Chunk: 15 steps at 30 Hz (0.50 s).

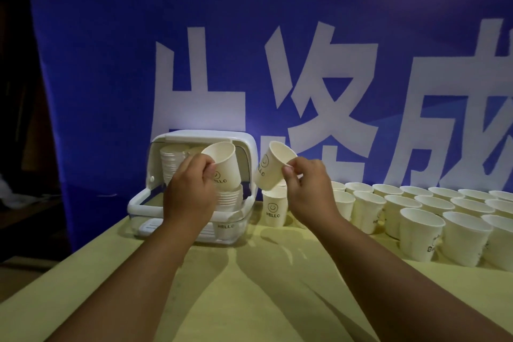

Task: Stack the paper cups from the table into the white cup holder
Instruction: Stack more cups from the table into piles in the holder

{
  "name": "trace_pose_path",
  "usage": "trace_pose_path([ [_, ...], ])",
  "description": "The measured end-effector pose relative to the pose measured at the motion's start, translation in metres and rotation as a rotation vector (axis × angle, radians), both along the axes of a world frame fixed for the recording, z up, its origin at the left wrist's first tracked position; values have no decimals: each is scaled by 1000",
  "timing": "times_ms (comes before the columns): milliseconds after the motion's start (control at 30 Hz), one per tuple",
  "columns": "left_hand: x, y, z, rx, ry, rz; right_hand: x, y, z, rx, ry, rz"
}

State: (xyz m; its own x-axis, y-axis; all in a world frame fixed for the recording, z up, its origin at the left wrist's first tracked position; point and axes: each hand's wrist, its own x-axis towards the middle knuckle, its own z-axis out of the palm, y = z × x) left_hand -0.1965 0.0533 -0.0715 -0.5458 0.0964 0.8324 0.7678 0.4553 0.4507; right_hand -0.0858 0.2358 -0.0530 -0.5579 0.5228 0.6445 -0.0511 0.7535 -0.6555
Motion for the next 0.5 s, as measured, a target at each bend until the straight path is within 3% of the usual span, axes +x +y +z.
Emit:
trace_pose_path([
  [367, -9, 3, -10, -307, -133, 180, -46, -24, 24, -55, 177, -24],
  [500, -7, 7, -15, -337, -306, 101, -48, -23, 21, -36, 181, 12],
])
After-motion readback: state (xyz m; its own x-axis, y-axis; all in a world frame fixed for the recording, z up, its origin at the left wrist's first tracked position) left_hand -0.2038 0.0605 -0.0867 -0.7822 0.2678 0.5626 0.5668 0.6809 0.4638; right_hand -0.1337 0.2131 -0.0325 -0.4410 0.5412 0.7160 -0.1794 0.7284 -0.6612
